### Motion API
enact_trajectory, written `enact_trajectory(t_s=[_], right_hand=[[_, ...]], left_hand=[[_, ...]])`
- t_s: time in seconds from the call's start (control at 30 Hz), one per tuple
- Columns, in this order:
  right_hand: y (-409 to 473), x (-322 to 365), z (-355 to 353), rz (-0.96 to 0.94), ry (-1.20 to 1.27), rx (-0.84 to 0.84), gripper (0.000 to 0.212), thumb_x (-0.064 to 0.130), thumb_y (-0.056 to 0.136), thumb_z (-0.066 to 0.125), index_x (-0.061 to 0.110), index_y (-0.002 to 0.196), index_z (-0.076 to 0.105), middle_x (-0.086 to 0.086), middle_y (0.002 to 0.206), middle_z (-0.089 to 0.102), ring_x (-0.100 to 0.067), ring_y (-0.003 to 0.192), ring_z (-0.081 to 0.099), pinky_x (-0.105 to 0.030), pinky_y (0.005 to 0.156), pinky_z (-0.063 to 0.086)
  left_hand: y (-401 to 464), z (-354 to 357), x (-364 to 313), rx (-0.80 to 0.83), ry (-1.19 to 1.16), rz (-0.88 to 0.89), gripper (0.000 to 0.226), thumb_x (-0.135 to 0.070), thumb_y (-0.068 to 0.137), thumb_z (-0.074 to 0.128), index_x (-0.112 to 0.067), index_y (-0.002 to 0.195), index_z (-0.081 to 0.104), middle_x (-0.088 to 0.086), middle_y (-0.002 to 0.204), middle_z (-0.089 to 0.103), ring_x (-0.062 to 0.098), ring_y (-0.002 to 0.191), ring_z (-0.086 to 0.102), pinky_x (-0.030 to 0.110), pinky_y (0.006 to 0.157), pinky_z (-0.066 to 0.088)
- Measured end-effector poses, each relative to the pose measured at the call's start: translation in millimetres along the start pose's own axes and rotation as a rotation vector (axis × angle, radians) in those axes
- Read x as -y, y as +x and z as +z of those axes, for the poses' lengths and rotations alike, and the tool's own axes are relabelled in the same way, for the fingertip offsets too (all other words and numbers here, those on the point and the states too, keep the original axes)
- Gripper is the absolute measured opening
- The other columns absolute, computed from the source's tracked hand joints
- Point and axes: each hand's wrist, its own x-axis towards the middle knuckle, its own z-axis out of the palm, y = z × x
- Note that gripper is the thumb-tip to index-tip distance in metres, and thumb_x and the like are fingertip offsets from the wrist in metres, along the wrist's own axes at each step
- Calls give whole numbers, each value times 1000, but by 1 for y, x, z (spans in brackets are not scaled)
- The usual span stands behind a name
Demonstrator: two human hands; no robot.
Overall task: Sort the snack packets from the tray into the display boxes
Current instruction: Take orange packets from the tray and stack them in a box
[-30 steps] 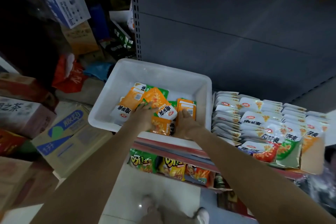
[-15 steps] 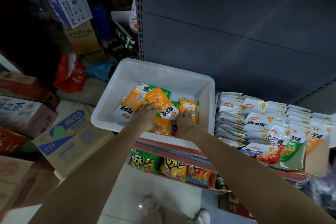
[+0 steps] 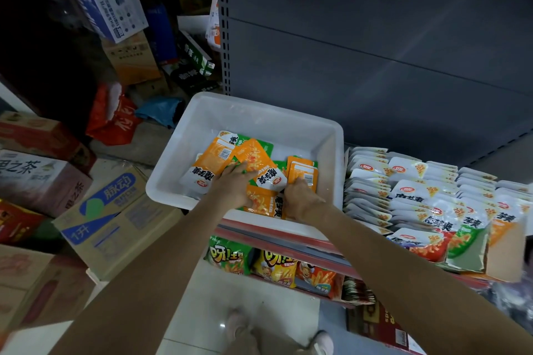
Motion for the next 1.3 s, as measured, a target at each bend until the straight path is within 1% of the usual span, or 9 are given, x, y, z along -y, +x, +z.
enact_trajectory(t_s=[0.23, 0.37, 0.57, 0.73, 0.8, 0.9, 1.1, 1.2, 1.3], right_hand=[[-9, -15, -19, -186, 450, -228, 9, 14, 96, 47, 9, 90, 53, -12, 94, 63, -27, 88, 60, -31, 71, 43], [-21, -6, -27, -195, 914, -314, 23, 9, 97, 45, 20, 77, 44, -4, 72, 55, -13, 60, 54, -25, 54, 41], [-54, -26, -54, -204, 1265, -403, 17, 14, 97, 49, 18, 81, 50, -2, 78, 62, -10, 64, 62, -20, 48, 48], [-87, -74, -74, -180, 1146, -644, 10, 15, 93, 57, 21, 85, 59, -11, 87, 66, -28, 73, 63, -39, 64, 53], [-102, -95, -77, -153, 1194, -733, 7, 12, 90, 61, 19, 88, 61, -7, 75, 63, -16, 59, 58, -29, 53, 49], [-127, -128, -79, -76, 1428, -764, 18, 12, 87, 66, 12, 104, 60, 1, 73, 62, -6, 55, 55, -19, 50, 47], [-181, -206, -80, -47, 1532, -861, 3, 7, 87, 64, 10, 88, 63, -1, 76, 64, -11, 67, 62, -24, 56, 55], [-207, -250, -79, -11, 1472, -946, 5, 6, 87, 63, 6, 92, 62, -4, 80, 63, -14, 67, 60, -23, 56, 56], [-227, -296, -79, 43, 1433, -1017, 6, 2, 89, 59, 6, 94, 59, -4, 78, 58, -14, 62, 55, -21, 51, 54]], left_hand=[[4, 3, 2, 6, 15, -1, 89, -40, 80, 70, -33, 149, 14, -5, 159, -1, 25, 146, 0, 51, 114, 15], [4, 3, 0, -29, 9, 6, 89, -46, 78, 70, -27, 149, 21, -4, 159, 6, 26, 145, 5, 52, 113, 16], [-19, -21, -14, -196, -1028, 48, 80, -22, 72, 80, -29, 138, 35, -6, 129, 56, 16, 117, 55, 42, 101, 43], [-38, -39, -62, -128, -1387, 112, 60, 6, 79, 62, -19, 130, 44, -1, 113, 64, 19, 104, 62, 35, 91, 50], [-40, -42, -93, -142, -1560, 131, 40, 1, 85, 59, -11, 122, 52, 6, 110, 63, 20, 96, 63, 27, 79, 55], [-36, -42, -144, -276, -1460, 127, 10, -7, 89, 60, -12, 97, 57, 4, 98, 67, 14, 86, 64, 23, 70, 54], [-28, -29, -244, -310, -1196, 197, 22, -12, 84, 69, -4, 80, 48, 10, 72, 57, 17, 71, 54, 30, 68, 42], [-29, -21, -291, -313, -921, 290, 24, -19, 86, 67, -6, 90, 47, 1, 76, 54, 16, 74, 55, 22, 68, 41], [-33, -13, -329, -424, -438, 449, 45, -32, 89, 63, -16, 127, 45, -2, 119, 52, 15, 113, 50, 19, 87, 38]])
